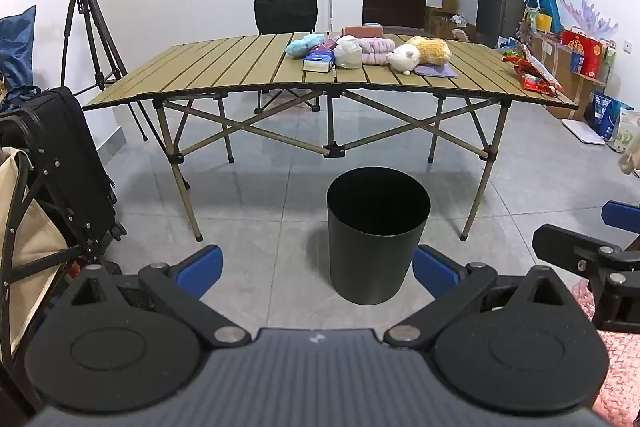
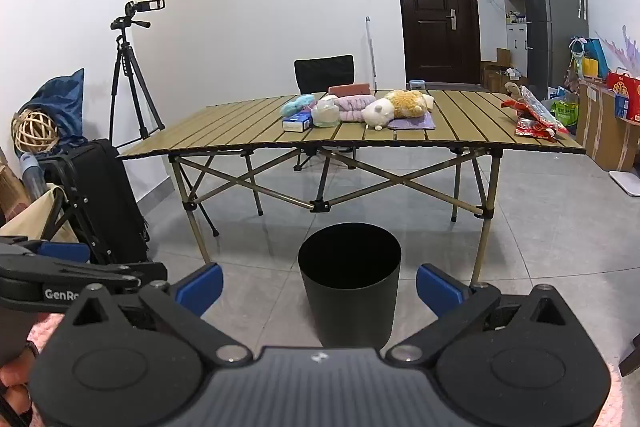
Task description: Collect trash
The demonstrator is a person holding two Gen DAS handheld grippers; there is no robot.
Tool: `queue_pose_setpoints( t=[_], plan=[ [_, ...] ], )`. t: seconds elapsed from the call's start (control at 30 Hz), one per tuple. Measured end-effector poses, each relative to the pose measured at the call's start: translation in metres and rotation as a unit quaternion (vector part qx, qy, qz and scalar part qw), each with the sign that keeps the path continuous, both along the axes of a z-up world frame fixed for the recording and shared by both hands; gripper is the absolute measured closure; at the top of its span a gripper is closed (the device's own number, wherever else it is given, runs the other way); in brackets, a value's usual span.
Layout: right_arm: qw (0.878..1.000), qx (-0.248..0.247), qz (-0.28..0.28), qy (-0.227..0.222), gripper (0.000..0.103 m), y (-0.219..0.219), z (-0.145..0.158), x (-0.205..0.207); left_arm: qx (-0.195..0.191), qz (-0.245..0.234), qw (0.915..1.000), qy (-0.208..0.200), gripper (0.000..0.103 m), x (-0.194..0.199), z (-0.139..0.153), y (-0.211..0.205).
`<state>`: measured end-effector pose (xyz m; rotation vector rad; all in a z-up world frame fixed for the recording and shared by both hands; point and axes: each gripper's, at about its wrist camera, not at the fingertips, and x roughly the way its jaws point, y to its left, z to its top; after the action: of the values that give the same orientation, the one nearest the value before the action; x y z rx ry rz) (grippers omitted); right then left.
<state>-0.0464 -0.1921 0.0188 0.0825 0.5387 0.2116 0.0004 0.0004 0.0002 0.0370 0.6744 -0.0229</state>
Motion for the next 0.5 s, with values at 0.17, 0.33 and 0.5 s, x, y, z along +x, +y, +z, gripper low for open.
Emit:
queue_pose_setpoints(
  t=[0.17,0.33,0.5],
  plan=[
    [1.000,0.002,0.000,0.000,0.000,0.0001,0.0002,0.0002,0.005,0.000,1.0000,-0.001,0.000,0.0000,-0.0002,-0.0003],
    [1.000,0.004,0.001,-0.001,0.000,-0.0004,0.0007,-0.0007,0.004,0.000,1.0000,-0.002,0.000,-0.0001,-0.0003,-0.0002],
    [1.000,0.005,0.001,-0.003,0.000,-0.0019,0.0022,-0.0045,0.005,0.000,1.0000,-0.002,0.000,0.0001,-0.0004,-0.0002]
  ],
)
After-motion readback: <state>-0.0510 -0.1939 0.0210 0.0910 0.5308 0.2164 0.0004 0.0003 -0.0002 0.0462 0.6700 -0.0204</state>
